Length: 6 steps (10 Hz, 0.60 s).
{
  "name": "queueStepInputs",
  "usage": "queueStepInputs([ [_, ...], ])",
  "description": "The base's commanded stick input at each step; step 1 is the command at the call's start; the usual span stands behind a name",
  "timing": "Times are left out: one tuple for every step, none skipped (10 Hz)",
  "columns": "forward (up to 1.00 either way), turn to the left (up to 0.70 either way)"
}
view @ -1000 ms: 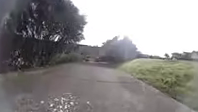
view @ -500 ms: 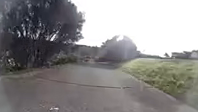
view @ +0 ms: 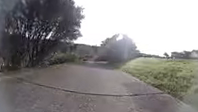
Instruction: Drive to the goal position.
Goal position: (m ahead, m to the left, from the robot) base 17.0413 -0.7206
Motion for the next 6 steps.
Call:
queueStepInputs([
  [1.00, 0.00],
  [1.00, 0.00],
  [1.00, 0.00],
  [1.00, 0.00],
  [1.00, 0.27],
  [1.00, 0.27],
])
